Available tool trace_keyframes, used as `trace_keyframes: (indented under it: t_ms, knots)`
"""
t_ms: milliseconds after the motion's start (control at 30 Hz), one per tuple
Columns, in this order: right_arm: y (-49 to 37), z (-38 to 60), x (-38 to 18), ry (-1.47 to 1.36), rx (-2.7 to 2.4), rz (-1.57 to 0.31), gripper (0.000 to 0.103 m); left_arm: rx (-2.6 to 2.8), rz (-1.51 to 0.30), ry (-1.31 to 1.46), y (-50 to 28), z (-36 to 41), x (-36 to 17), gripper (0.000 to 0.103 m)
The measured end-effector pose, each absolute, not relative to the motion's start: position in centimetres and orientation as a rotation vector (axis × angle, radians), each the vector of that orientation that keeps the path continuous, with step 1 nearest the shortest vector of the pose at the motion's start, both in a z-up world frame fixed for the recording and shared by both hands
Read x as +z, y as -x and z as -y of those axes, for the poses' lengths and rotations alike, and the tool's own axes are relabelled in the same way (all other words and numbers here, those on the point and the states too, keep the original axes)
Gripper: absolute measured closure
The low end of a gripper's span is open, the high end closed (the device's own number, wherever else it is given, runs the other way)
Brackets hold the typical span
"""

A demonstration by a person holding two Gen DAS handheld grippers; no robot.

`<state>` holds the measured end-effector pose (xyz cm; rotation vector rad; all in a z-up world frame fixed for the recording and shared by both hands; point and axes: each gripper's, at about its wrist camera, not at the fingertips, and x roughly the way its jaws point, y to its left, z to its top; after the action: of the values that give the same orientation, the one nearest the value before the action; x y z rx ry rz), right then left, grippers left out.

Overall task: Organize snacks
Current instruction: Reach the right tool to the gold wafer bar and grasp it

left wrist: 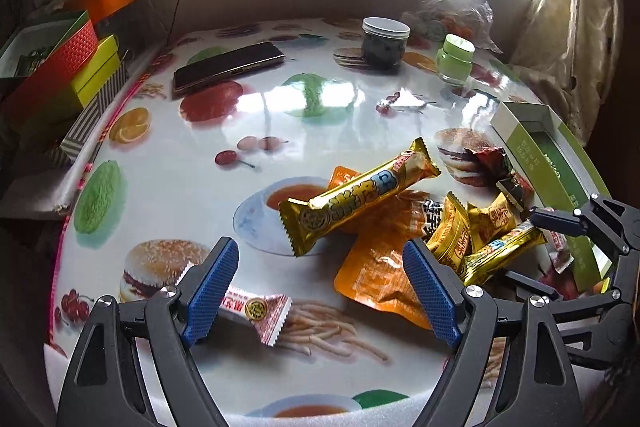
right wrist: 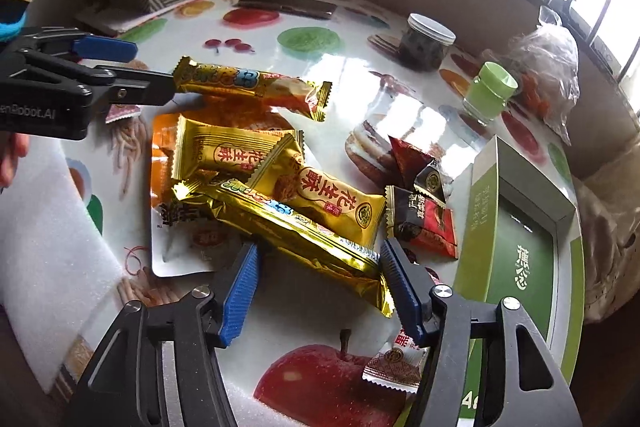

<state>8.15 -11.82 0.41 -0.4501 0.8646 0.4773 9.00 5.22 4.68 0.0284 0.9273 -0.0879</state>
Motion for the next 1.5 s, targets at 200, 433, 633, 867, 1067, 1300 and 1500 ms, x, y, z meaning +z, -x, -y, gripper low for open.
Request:
trace_keyframes:
  t_ms: [200,433,633,867,1067,1300,1500]
  knots:
    - [-8.1,12.3,0.7,0.427,0.462,-0.859,0.072,-0.136,-0.937,-0.100,-11.6,-4.3,4.6,0.018]
    - [-8.1,12.8,1.0,0.377,0.479,-0.864,0.082,-0.184,-0.972,-0.159,-12.9,-3.4,3.6,0.018]
    - [-8.0,13.4,1.4,0.301,0.506,-0.875,0.091,-0.173,-0.988,-0.137,-13.0,-3.4,2.8,0.024]
    - [-8.1,13.3,1.6,0.247,0.562,-0.888,0.080,-0.183,-1.013,-0.123,-13.1,-3.3,2.0,0.047]
    - [-8.8,12.3,1.6,0.298,0.571,-0.885,0.067,-0.199,-1.017,-0.099,-13.2,-3.4,1.9,0.053]
    - [-9.6,10.5,0.4,0.328,0.592,-0.917,0.067,-0.219,-1.021,-0.086,-13.9,-2.9,1.8,0.053]
    - [-9.4,10.7,0.4,0.283,0.584,-0.913,0.076,-0.203,-0.999,-0.104,-13.8,-2.8,2.0,0.069]
